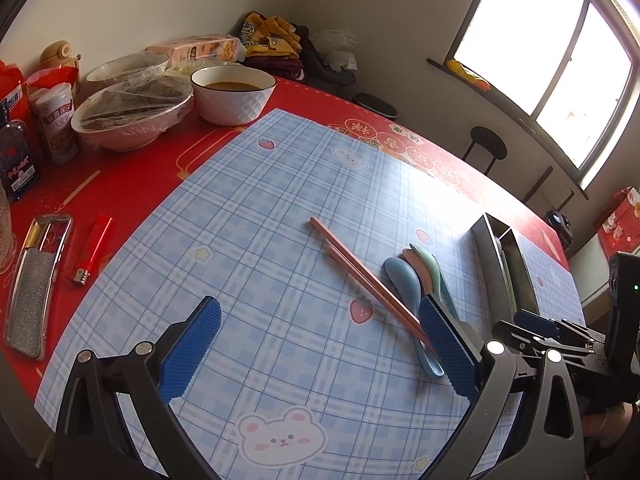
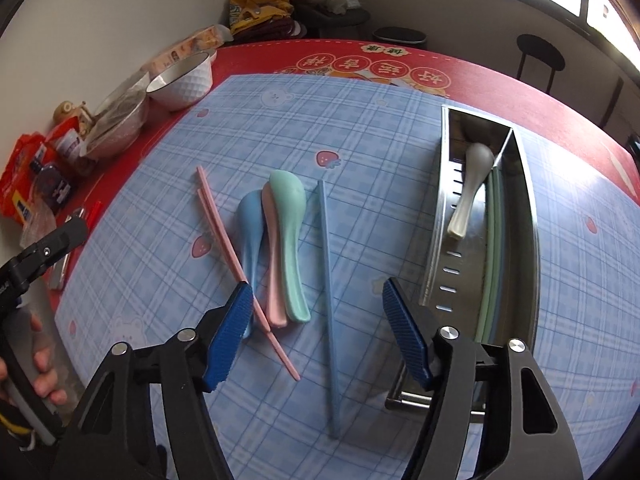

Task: Organize utensils
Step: 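Reach the right gripper to the mint green spoon handle and close, then lift the mint green spoon with the right gripper while the left gripper reaches toward the pink chopsticks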

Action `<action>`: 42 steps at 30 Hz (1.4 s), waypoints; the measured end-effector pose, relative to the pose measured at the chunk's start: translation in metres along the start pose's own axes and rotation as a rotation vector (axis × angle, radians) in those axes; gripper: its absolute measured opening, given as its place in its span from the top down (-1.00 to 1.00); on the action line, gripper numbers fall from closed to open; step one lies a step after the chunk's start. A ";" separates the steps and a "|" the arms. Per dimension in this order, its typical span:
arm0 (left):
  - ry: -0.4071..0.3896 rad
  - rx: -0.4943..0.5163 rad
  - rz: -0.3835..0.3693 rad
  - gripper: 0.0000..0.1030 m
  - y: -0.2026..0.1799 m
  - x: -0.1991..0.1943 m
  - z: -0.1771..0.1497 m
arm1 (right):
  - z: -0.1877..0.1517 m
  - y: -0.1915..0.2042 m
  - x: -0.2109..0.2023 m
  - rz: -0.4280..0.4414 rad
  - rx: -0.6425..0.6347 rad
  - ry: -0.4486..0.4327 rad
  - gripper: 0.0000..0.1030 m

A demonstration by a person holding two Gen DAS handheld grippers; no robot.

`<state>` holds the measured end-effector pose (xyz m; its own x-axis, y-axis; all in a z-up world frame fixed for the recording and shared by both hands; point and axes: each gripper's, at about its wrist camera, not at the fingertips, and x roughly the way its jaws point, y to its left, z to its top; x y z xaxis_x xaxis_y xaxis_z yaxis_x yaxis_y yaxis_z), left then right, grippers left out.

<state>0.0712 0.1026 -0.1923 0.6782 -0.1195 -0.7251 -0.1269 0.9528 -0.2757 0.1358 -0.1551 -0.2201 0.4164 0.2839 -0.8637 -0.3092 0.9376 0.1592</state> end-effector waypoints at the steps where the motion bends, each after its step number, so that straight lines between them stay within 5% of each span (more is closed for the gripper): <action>1: 0.004 0.002 -0.003 -0.88 0.002 0.001 0.000 | 0.003 0.002 0.006 0.003 -0.005 0.011 0.08; 5: 0.023 0.009 0.004 -0.88 0.011 0.007 0.001 | 0.013 0.011 0.033 0.003 -0.028 0.059 0.42; 17: 0.088 0.029 0.026 -0.87 0.031 0.023 0.002 | 0.031 0.013 0.074 0.021 0.032 0.118 0.72; 42: 0.117 0.043 0.002 -0.79 0.042 0.021 -0.001 | 0.034 -0.001 0.088 0.167 0.265 0.085 0.70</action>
<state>0.0791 0.1394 -0.2194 0.5888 -0.1467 -0.7949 -0.0952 0.9640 -0.2484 0.2020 -0.1238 -0.2802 0.3020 0.4304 -0.8506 -0.1291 0.9025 0.4109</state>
